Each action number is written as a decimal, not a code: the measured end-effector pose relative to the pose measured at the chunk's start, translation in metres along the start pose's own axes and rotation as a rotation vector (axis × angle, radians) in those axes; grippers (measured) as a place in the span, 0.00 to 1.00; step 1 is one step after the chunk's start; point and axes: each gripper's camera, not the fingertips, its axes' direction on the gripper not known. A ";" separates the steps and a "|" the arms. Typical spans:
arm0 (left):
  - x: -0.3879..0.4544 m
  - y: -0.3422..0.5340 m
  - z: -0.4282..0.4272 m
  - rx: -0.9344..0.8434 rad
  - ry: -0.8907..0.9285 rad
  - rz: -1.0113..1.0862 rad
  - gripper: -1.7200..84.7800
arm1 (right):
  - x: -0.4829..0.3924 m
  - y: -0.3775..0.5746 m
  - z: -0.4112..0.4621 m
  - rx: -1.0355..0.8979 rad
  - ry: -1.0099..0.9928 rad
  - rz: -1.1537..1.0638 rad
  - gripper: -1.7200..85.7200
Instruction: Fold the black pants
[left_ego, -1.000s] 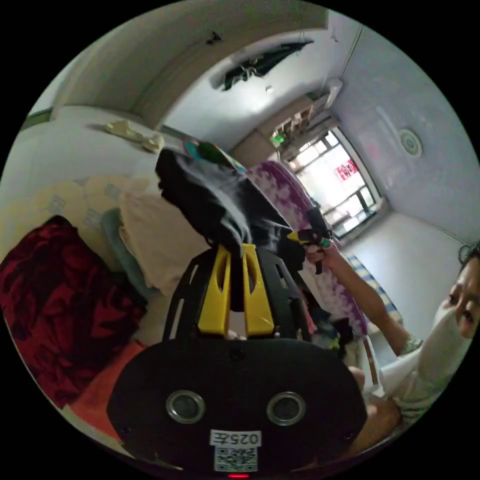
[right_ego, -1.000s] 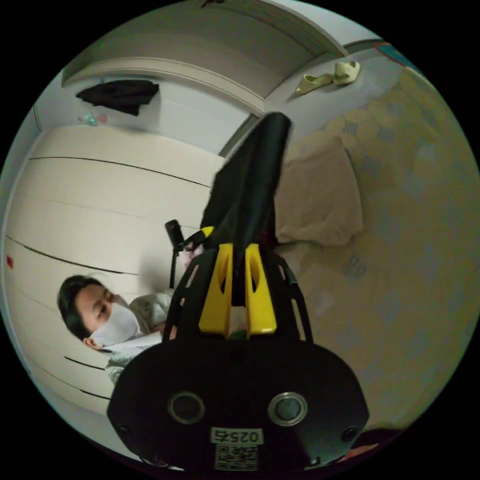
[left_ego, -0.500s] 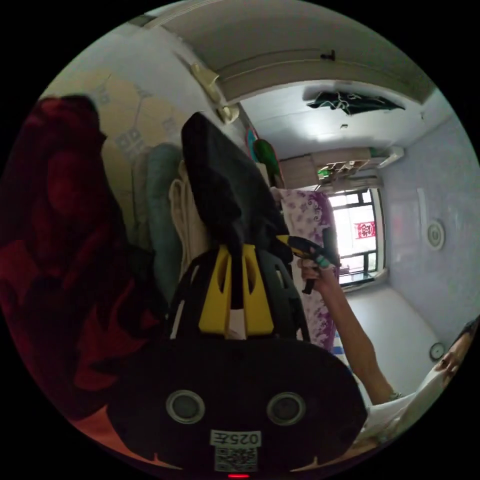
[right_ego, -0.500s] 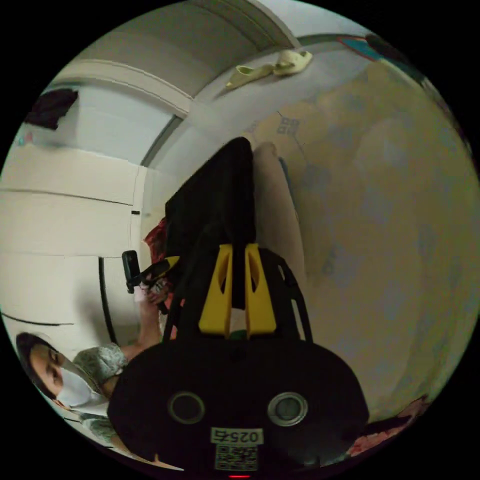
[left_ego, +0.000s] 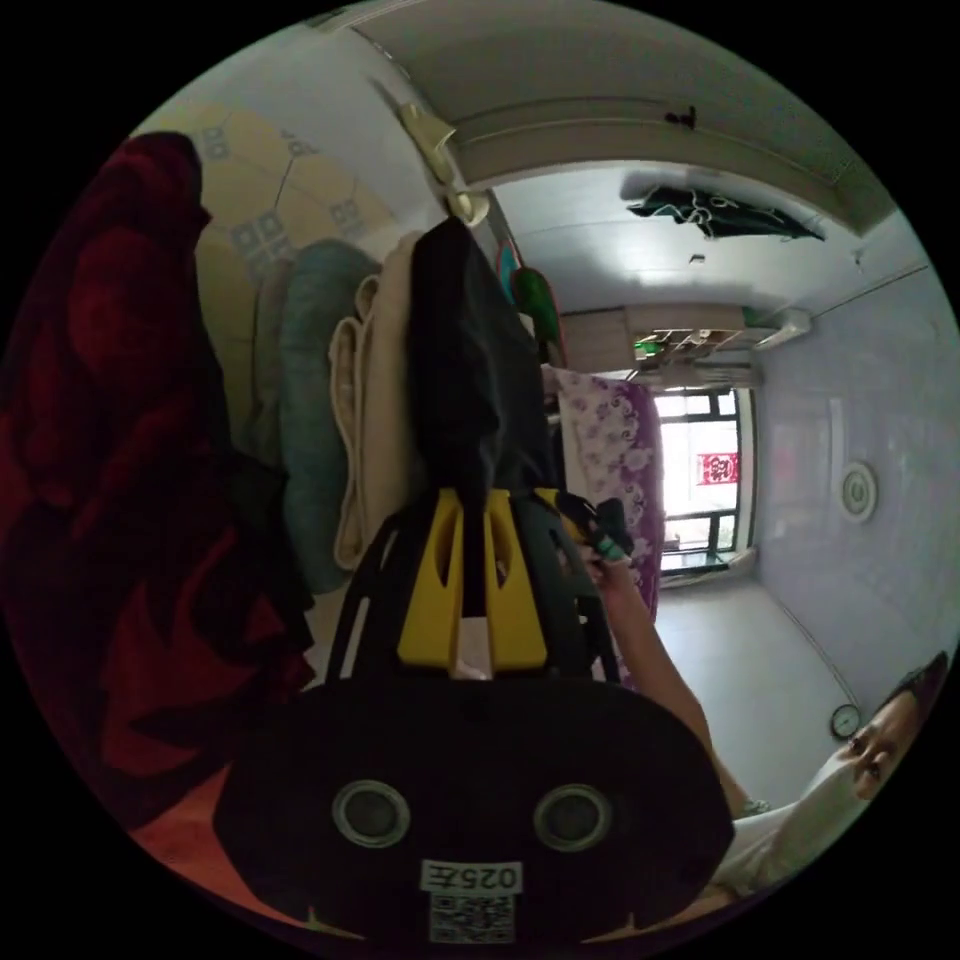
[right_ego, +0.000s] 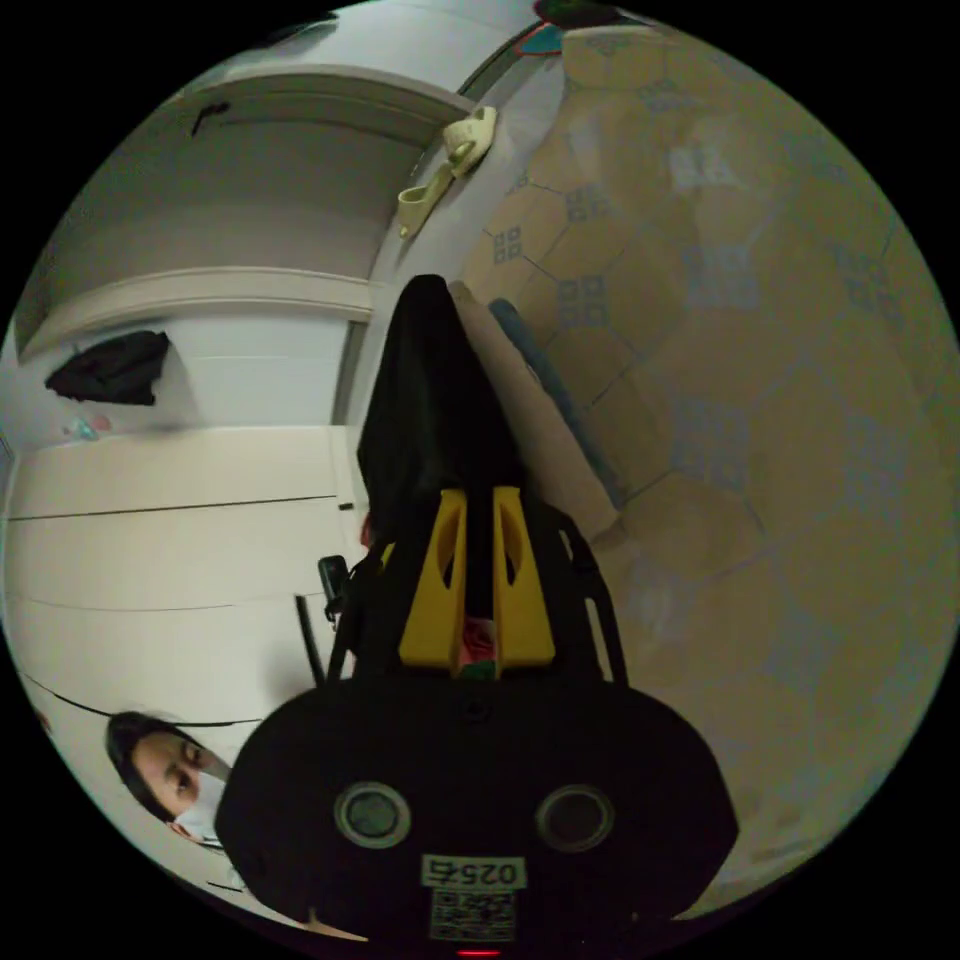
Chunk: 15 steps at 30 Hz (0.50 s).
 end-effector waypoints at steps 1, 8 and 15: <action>0.010 0.001 -0.008 0.004 -0.020 0.032 0.01 | -0.002 -0.009 0.005 -0.023 -0.009 0.007 0.07; -0.027 -0.010 -0.013 -0.132 -0.080 -0.034 0.03 | -0.032 -0.058 0.044 -0.116 0.182 -0.058 0.08; -0.033 0.032 -0.061 0.032 -0.131 0.027 0.08 | -0.037 -0.043 0.025 0.126 0.057 -0.063 0.13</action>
